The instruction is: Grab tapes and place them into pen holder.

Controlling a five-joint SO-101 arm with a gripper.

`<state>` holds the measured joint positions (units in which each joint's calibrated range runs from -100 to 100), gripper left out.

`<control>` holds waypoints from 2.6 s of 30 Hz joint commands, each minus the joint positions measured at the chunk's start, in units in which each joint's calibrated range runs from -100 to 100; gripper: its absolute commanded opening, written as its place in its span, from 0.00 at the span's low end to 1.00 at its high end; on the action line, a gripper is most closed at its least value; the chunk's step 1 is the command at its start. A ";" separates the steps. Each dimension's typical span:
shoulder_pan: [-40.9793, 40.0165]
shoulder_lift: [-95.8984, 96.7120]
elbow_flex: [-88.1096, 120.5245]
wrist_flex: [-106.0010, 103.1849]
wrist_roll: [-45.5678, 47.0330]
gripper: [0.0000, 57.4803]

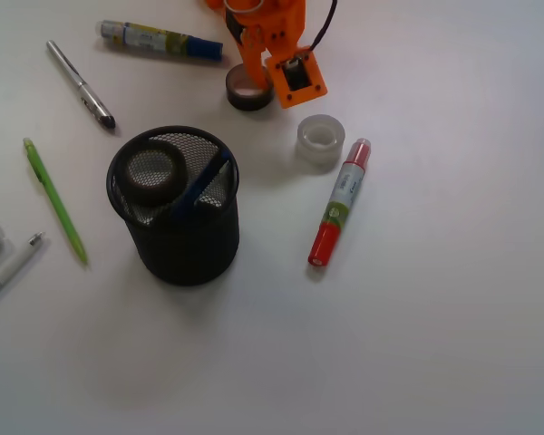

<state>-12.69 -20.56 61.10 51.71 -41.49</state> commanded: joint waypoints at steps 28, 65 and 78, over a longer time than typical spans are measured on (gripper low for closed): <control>14.45 32.84 -87.00 18.11 19.34 0.01; -10.67 21.11 -77.67 45.58 4.59 0.60; -11.12 21.62 -46.69 18.55 6.30 0.60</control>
<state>-26.53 2.61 12.58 73.22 -37.73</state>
